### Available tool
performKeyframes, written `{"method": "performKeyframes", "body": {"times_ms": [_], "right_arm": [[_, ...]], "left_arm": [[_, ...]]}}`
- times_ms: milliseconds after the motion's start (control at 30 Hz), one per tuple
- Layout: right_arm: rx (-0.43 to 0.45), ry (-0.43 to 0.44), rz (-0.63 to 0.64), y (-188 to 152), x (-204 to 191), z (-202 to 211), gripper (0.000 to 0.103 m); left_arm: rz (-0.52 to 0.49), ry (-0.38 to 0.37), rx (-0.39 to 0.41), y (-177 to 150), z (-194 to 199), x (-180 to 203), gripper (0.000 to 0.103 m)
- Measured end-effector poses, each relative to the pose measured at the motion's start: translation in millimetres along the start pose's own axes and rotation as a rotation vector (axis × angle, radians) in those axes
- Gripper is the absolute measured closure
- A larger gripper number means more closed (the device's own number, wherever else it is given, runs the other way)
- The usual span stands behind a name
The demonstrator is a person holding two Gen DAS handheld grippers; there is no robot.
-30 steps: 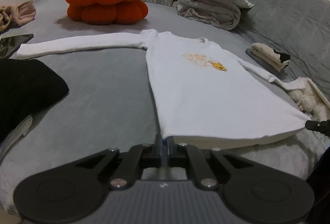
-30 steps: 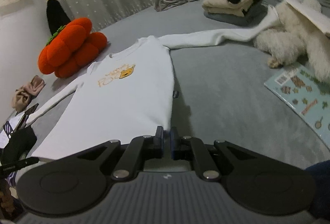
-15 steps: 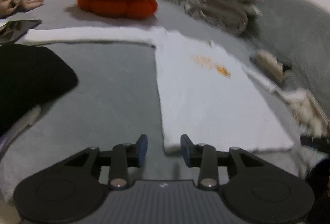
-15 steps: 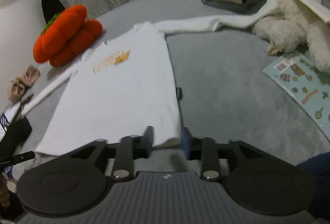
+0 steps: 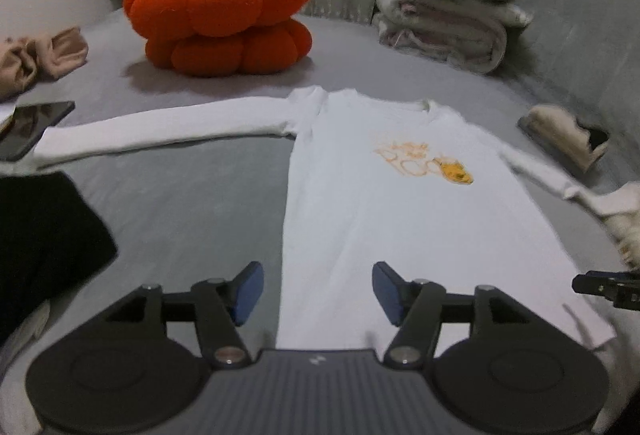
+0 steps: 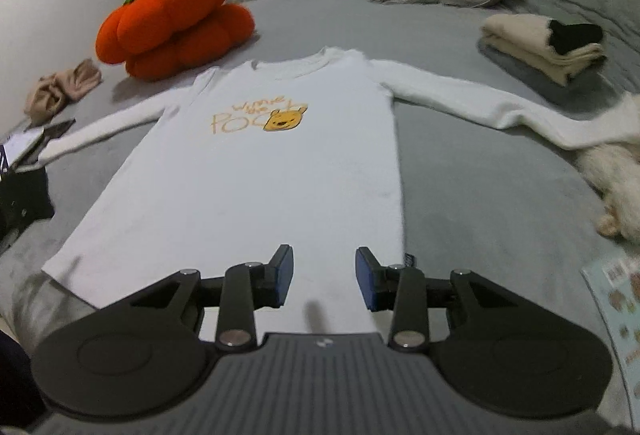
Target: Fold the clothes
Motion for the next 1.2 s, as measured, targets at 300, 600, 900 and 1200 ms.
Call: {"method": "performKeyframes", "body": {"times_ms": [300,600,900,1200], "right_arm": [[-0.058,-0.009,0.057,-18,-6,-23,0.052],[-0.033,-0.035,0.095,-16,-14,-32,0.038],[-0.022,-0.034,0.068,-9,-16,-41,0.026],[-0.011,-0.042,0.082,-23,-20,-28,0.024]], "left_arm": [[-0.029,0.07,-0.067,-7,-46,13,0.036],[-0.053,0.105,-0.055,-11,-55,15,0.028],[-0.054,0.104,-0.048,-14,-54,16,0.027],[-0.057,0.097,-0.045,-19,-46,11,0.027]]}}
Point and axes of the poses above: each gripper's, at about its wrist camera, not at the fingertips, and z roughly against the way its jaws point, x to its right, y to its top, the point moved 6 cm from there along -z, roughly the way its jaws point, and after that the axes turned 2 degrees about z, right-handed, at the moved point
